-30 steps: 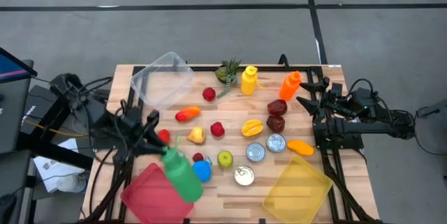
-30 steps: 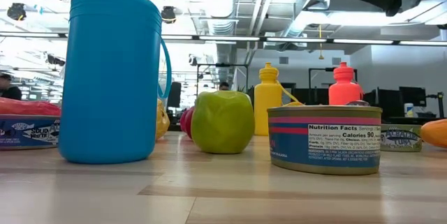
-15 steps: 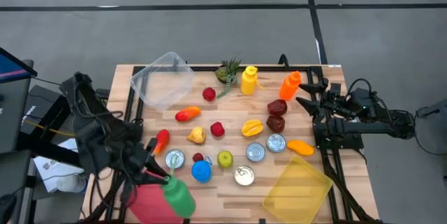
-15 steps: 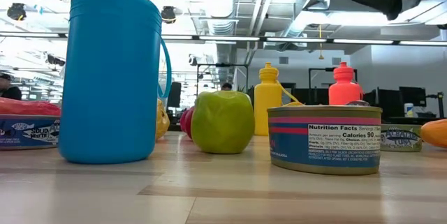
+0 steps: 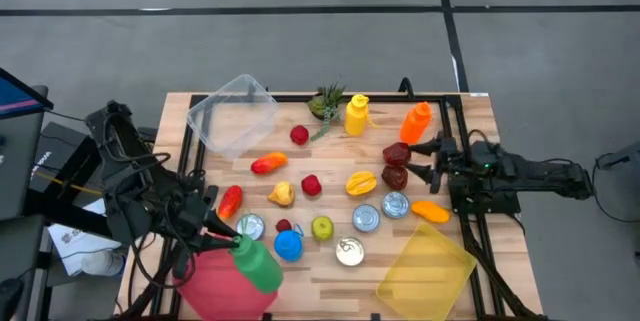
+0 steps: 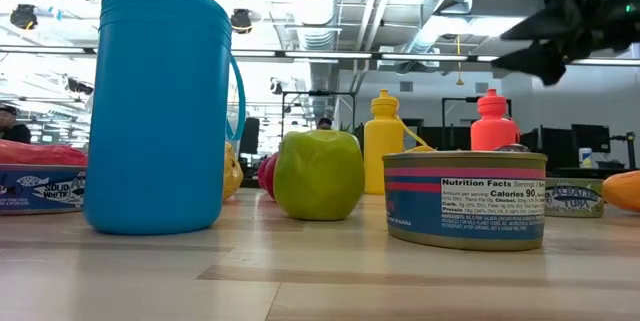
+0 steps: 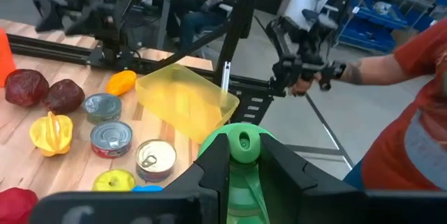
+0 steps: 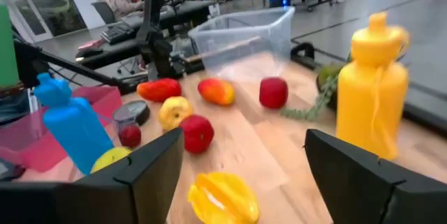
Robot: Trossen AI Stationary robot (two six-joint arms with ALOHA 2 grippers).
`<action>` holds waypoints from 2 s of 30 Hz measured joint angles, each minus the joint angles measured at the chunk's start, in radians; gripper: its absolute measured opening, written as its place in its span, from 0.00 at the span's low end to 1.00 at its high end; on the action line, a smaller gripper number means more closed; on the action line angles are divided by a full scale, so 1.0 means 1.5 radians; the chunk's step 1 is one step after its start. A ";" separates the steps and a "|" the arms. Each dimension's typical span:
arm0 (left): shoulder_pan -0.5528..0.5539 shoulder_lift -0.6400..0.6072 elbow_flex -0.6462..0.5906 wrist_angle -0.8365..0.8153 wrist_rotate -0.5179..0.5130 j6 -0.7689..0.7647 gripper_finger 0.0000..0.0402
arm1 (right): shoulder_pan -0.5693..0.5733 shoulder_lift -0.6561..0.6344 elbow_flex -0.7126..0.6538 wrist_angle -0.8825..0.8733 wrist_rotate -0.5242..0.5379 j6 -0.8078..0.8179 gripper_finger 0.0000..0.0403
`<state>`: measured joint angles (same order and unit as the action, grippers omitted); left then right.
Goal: Pick & Place Food Item
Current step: Put the green water bottle into the red bin
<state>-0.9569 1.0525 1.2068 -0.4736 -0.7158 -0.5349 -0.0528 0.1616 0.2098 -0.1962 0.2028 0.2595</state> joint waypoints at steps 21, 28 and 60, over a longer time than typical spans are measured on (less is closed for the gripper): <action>0.000 -0.038 0.000 -0.069 0.018 0.022 0.13 | -0.001 0.001 -0.035 0.009 -0.083 -0.097 0.11; -0.041 -0.038 -0.003 -0.162 0.040 0.013 0.13 | -0.001 0.001 -0.035 0.010 -0.083 -0.002 0.17; -0.228 0.063 -0.137 -0.262 -0.136 -0.288 0.13 | -0.001 0.001 -0.035 0.009 -0.083 0.141 0.17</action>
<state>-1.2995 1.1469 1.0008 -0.8673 -0.9193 -0.9676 -0.0536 0.1625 0.1577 -0.1822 0.0784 0.4717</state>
